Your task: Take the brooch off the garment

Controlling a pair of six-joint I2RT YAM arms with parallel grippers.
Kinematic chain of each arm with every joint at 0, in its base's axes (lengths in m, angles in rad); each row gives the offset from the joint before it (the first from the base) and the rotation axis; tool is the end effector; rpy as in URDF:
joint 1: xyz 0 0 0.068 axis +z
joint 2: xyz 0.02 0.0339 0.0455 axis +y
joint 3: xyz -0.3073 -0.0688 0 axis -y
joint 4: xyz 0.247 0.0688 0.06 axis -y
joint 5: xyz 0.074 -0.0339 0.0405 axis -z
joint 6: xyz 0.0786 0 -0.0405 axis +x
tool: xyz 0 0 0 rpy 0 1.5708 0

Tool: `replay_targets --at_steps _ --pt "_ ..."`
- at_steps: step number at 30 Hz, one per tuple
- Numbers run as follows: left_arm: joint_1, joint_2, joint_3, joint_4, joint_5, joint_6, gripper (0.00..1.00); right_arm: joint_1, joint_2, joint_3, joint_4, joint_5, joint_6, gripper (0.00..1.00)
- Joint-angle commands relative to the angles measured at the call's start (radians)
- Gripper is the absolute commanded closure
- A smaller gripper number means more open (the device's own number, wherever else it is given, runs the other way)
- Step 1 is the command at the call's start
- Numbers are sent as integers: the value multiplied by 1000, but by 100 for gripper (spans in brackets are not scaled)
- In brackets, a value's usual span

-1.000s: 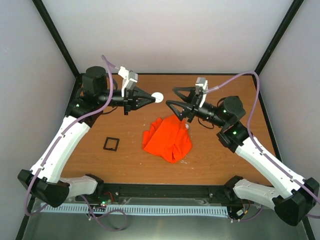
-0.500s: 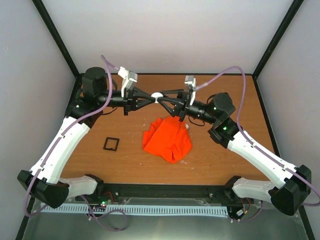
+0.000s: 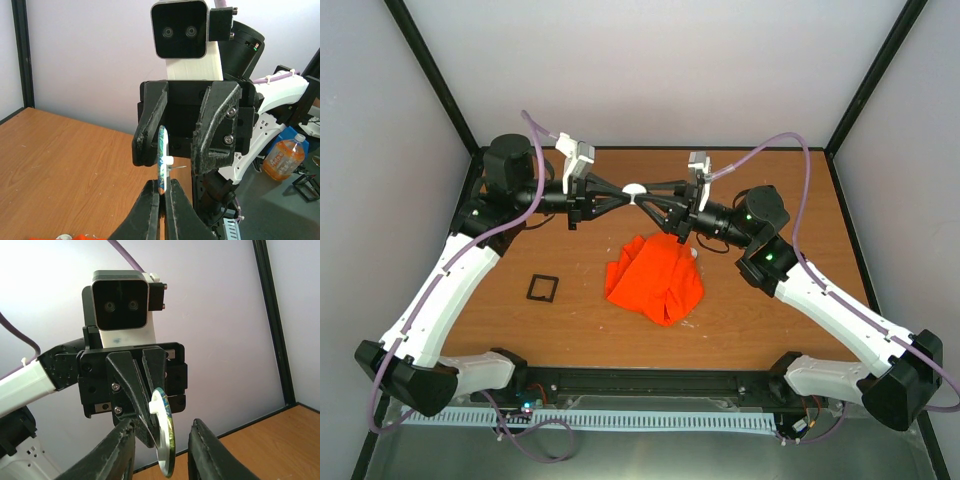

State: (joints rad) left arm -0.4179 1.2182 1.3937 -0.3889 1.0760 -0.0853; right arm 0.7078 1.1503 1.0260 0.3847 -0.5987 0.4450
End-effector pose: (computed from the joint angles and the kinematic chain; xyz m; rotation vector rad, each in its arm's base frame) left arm 0.2054 -0.1669 0.4805 1.0711 1.5169 -1.3030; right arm 0.1850 0.2166 0.4587 -0.7332 1.3007 1.3412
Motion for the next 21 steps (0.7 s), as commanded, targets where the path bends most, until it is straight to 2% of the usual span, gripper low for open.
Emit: replay_targets --at_steps 1,7,17,18,21 --pt "2 -13 10 27 -4 -17 100 8 -8 13 0 13 -9 74" --pt "2 -11 14 26 -4 -2 99 8 -2 25 -21 38 -12 86" --pt "2 -11 14 7 -22 62 99 8 26 54 -165 144 -32 88" --pt "2 -11 14 6 -24 66 99 8 28 54 -174 160 -32 86" --pt "2 -11 12 -4 -35 76 99 8 26 48 -169 165 -25 70"
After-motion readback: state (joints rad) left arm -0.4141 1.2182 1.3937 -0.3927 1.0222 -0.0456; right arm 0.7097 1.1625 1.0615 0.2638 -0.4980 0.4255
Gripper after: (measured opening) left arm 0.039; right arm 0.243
